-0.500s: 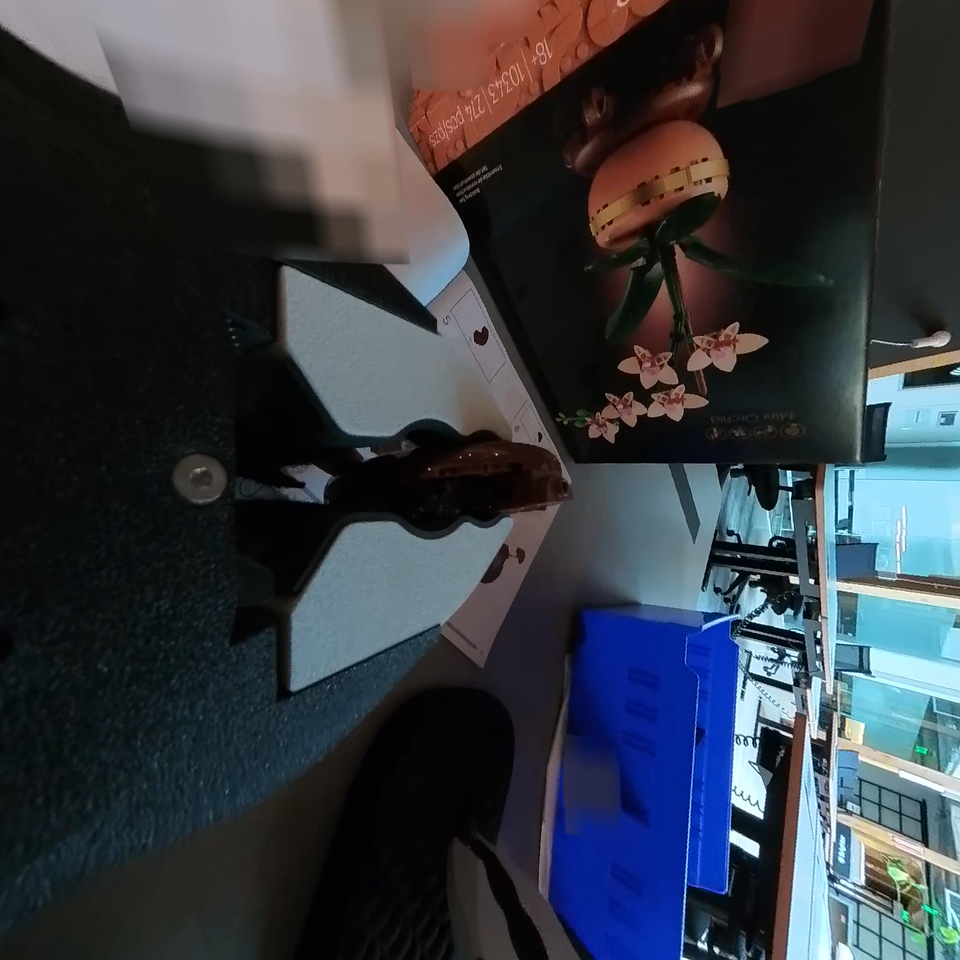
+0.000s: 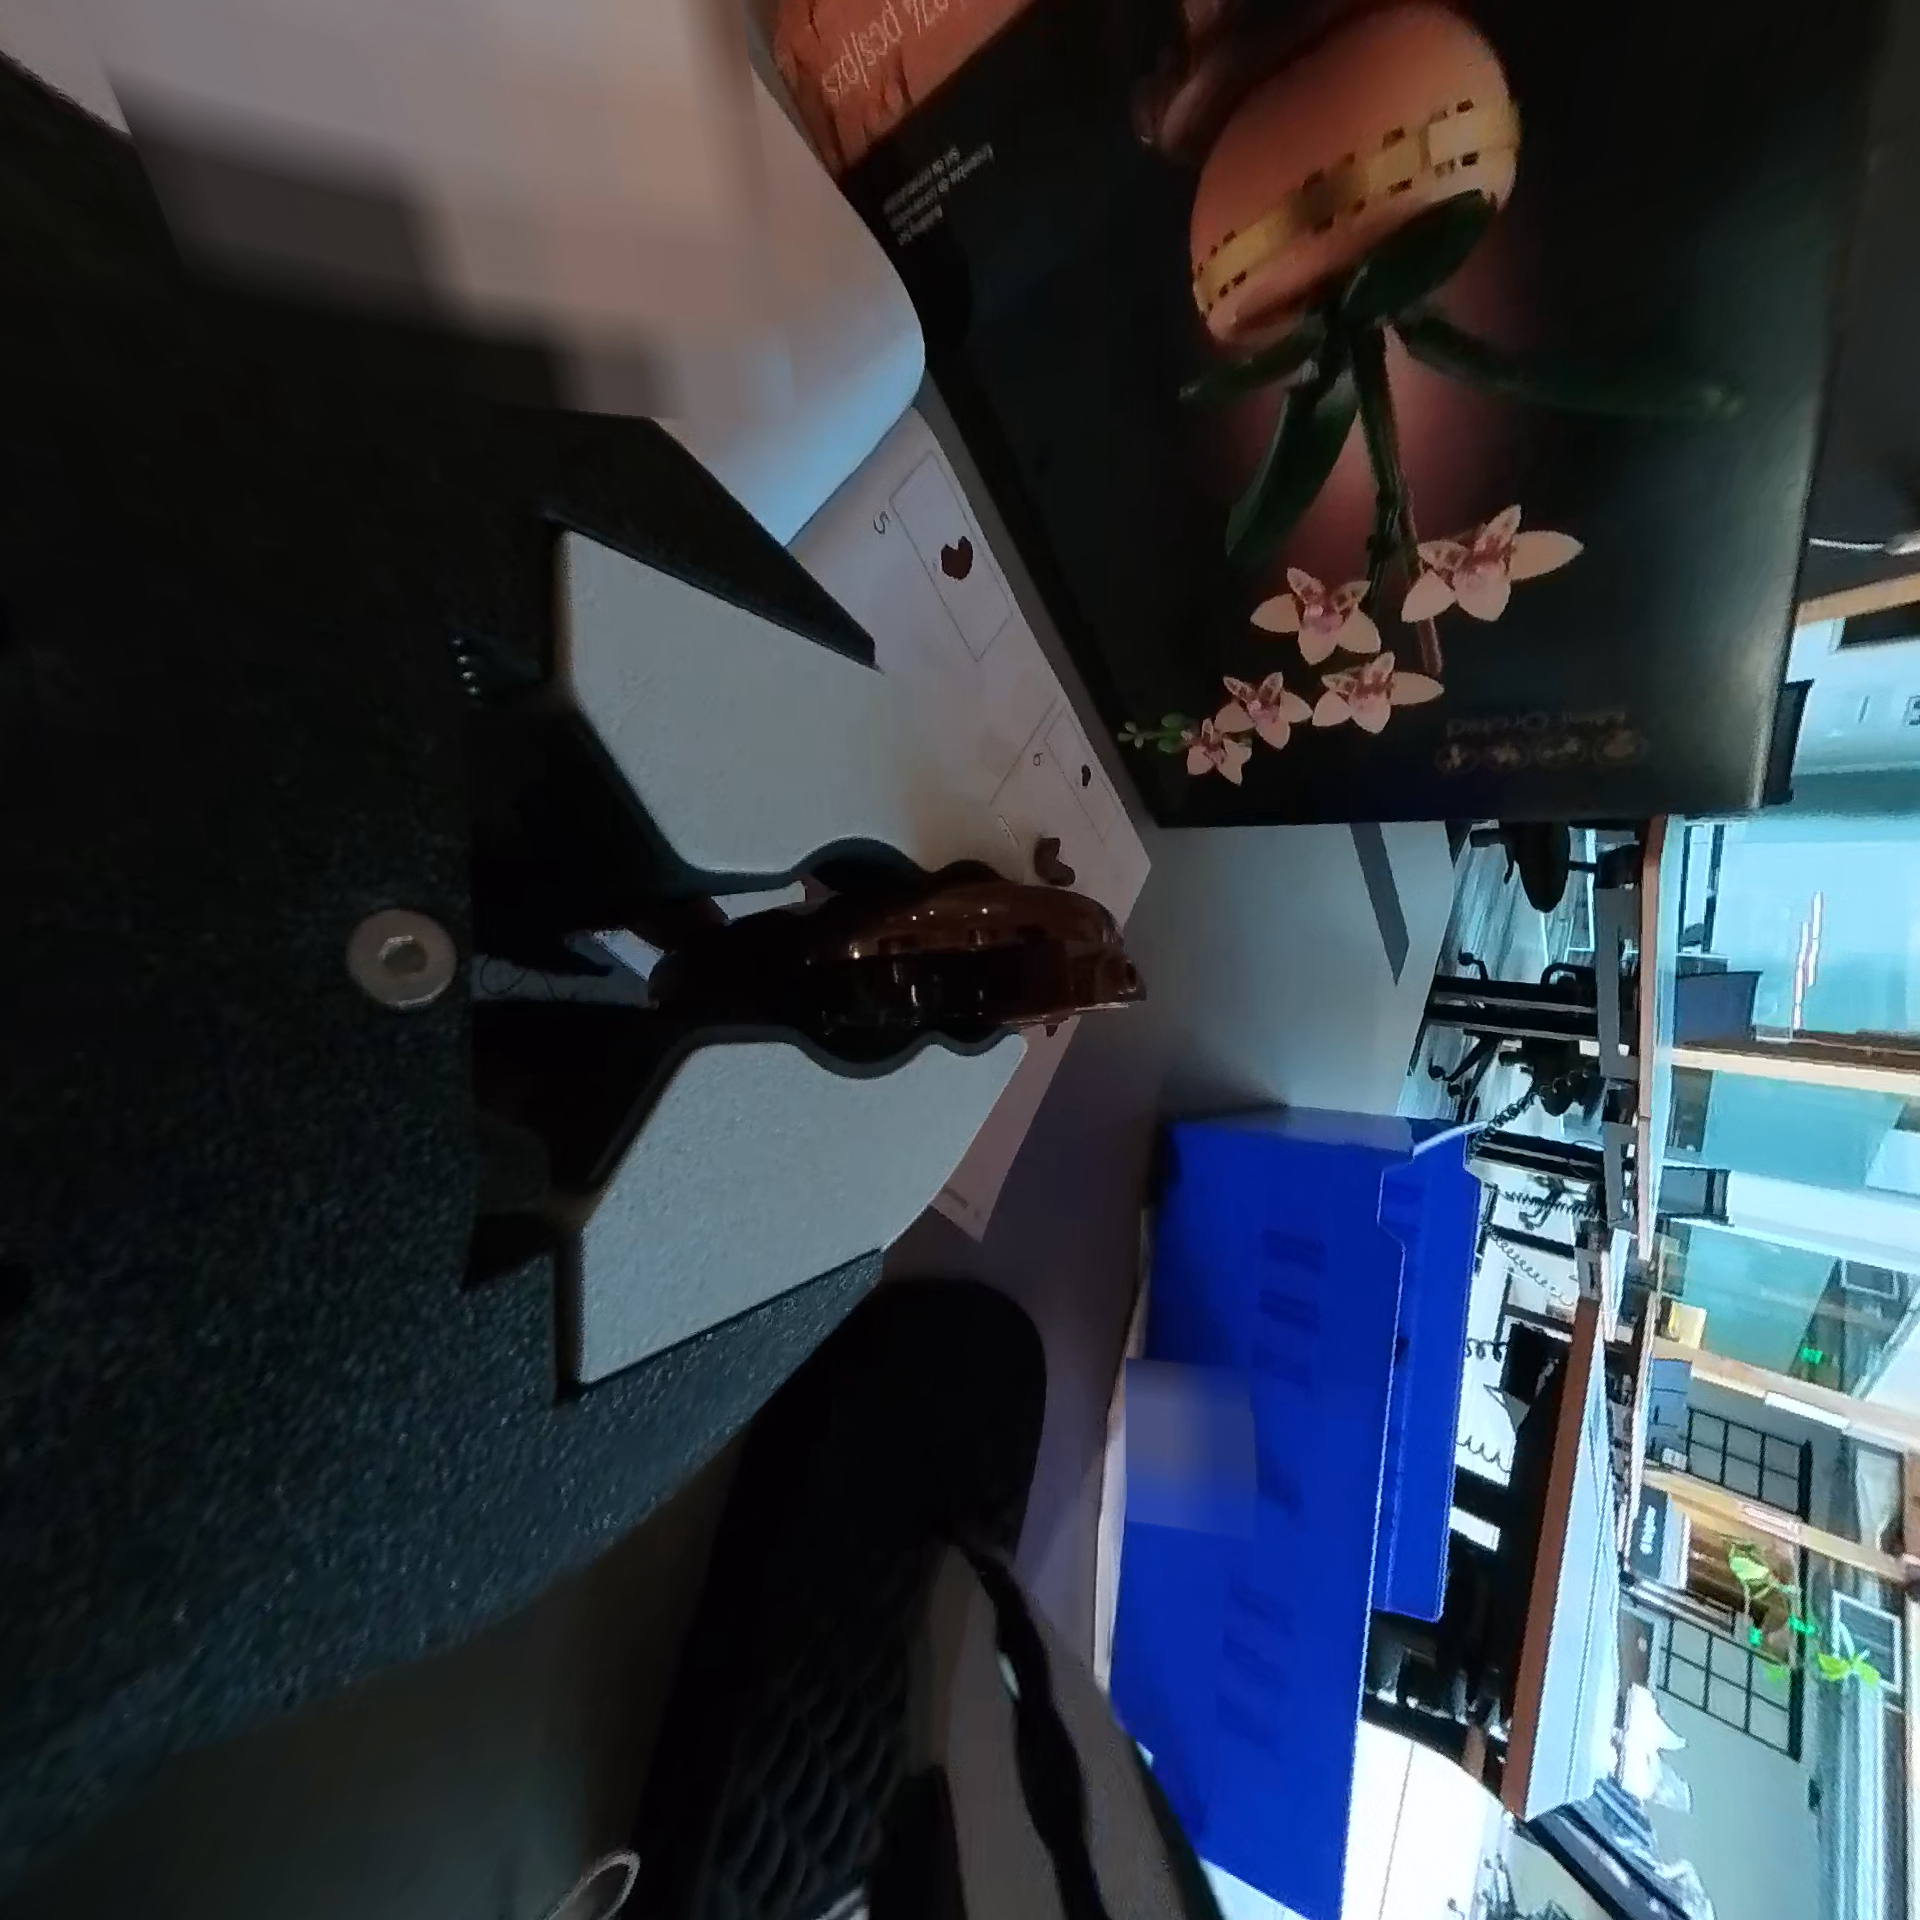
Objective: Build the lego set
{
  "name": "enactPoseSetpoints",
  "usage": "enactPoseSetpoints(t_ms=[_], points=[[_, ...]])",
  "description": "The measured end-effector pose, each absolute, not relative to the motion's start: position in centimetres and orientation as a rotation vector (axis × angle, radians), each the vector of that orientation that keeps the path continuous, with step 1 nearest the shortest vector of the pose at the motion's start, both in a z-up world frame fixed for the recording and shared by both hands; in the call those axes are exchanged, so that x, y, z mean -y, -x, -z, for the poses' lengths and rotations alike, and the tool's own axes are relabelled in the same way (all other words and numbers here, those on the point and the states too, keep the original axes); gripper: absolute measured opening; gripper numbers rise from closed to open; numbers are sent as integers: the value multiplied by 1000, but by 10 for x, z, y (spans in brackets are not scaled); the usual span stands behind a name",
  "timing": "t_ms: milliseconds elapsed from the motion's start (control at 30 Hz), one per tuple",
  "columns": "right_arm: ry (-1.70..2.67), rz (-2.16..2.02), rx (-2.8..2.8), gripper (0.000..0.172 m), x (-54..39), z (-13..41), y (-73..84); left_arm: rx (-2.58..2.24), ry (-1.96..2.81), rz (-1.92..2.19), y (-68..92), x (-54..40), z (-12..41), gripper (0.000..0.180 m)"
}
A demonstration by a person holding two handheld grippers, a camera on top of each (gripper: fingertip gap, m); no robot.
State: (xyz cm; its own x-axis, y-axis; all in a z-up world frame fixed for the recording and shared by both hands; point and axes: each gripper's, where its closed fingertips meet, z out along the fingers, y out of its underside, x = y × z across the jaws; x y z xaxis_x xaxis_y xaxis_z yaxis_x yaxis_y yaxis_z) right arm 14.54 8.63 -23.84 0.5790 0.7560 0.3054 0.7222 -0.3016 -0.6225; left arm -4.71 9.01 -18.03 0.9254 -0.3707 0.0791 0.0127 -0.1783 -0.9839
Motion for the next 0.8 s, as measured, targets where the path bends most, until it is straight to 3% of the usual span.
enactPoseSetpoints(t_ms=[233,467,800], points=[[2163,-442,1269,6,-82,255,-141,-309,1700,308,44,-89,178,21],[2235,-249,1149,12,-86,256,-143,-352,1700,285,38,-90,182,21],[2229,-198,1097,6,-85,256,-141,-354,1697,335,34,-89,182,21]])
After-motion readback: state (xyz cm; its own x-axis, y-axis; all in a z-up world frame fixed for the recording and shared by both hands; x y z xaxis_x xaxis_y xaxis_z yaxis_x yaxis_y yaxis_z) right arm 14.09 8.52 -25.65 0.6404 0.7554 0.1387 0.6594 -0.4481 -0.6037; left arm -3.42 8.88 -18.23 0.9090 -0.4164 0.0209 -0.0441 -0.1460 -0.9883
